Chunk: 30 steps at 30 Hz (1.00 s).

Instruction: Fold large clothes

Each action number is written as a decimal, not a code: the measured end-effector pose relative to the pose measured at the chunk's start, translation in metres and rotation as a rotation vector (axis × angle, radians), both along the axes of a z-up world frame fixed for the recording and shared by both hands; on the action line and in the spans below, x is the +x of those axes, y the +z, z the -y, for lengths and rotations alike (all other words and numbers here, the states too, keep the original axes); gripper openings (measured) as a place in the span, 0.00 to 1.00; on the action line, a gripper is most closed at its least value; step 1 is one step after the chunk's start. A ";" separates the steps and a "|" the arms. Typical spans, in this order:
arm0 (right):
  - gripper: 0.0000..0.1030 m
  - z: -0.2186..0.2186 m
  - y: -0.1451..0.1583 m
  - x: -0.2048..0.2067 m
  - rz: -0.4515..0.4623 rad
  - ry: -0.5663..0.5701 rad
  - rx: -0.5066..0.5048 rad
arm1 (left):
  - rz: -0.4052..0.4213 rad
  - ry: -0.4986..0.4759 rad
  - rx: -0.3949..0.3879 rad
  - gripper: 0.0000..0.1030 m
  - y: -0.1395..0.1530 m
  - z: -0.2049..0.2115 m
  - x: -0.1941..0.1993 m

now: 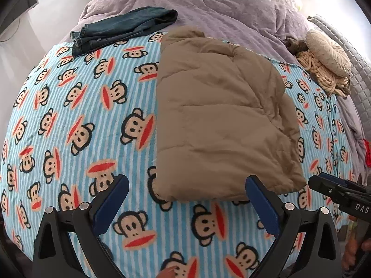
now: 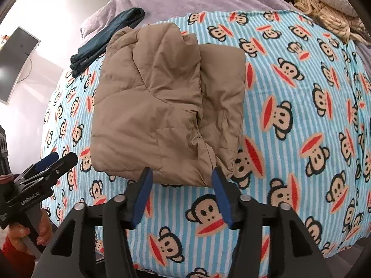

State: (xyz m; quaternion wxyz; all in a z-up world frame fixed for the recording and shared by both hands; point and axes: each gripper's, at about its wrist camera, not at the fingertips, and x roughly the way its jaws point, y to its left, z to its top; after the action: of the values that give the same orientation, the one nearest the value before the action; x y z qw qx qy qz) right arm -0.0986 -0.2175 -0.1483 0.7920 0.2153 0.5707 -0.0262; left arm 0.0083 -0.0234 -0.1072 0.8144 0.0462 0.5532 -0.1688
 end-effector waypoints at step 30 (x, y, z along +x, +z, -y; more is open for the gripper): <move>1.00 -0.009 0.120 -0.003 0.182 -0.075 -0.180 | 0.210 0.102 0.087 0.99 0.122 0.002 -0.019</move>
State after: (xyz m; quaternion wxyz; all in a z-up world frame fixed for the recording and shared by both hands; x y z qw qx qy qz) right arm -0.1020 -0.2082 -0.0287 0.8552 0.1661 0.4832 -0.0874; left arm -0.0111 -0.0252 0.0152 0.8727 0.0707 0.4733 -0.0972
